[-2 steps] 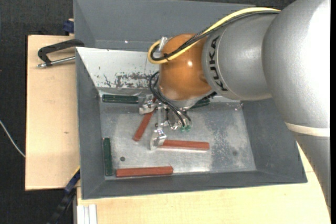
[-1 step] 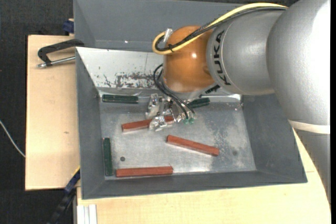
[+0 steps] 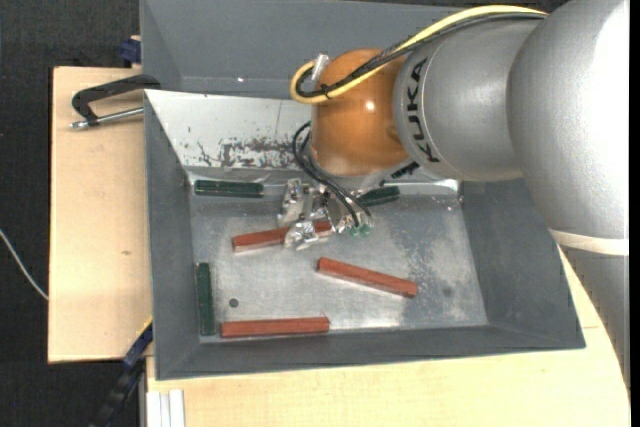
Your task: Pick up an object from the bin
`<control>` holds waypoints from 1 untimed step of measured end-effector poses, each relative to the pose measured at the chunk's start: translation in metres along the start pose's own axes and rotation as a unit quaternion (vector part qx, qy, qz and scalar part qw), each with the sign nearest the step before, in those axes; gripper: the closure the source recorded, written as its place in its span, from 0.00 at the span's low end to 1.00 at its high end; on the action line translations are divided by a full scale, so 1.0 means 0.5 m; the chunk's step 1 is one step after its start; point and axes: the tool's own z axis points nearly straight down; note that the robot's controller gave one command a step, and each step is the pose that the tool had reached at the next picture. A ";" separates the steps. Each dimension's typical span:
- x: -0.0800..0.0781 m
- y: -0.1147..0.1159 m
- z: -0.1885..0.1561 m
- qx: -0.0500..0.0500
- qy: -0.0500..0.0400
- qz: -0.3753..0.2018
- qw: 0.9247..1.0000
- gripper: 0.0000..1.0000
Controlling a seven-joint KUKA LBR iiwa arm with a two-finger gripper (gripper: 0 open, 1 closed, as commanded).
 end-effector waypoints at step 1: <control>-0.001 -0.007 -0.163 0.000 0.001 0.006 1.000 0.00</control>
Offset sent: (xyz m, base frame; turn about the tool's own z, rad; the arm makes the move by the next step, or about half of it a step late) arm 0.0000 0.0000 0.0000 0.0000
